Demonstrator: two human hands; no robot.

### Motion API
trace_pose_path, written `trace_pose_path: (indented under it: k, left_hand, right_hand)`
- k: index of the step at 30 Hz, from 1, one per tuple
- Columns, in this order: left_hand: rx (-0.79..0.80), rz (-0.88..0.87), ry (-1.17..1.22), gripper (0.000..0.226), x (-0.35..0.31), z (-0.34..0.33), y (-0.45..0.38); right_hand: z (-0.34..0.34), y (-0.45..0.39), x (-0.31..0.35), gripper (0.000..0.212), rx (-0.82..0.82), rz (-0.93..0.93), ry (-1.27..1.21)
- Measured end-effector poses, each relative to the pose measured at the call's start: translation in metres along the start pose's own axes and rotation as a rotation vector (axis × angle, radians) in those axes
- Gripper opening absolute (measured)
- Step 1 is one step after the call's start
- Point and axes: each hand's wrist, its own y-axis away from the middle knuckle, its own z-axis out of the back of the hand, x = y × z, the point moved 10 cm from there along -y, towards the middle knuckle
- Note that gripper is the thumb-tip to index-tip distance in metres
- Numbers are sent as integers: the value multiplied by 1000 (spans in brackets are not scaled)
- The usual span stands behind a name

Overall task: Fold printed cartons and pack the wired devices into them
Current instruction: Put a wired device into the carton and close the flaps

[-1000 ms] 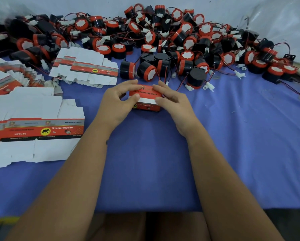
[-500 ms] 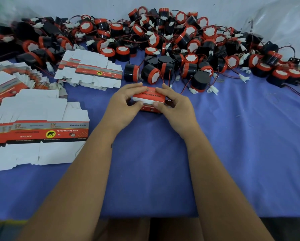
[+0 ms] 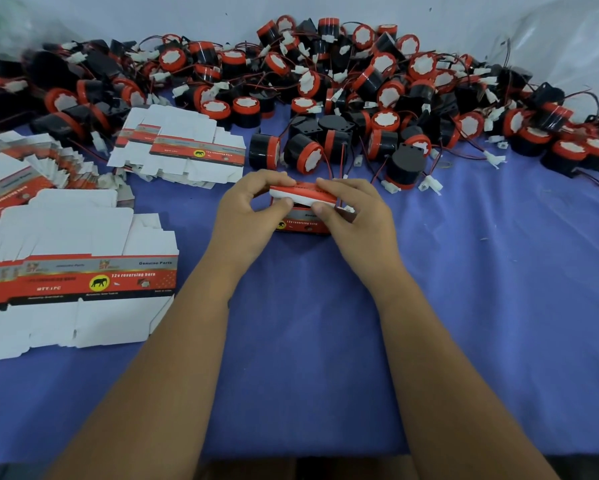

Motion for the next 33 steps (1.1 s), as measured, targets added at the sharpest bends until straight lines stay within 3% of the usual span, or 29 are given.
trace_pose_path:
  k: [7,33]
  left_hand:
    - [-23,27,85,34,3,2,-1]
    - [58,55,63,35,3,-3,6]
  right_hand:
    - [4,1,-8,20,-44,-79,-146]
    - [15,6,-9,16,-145,-74,-189]
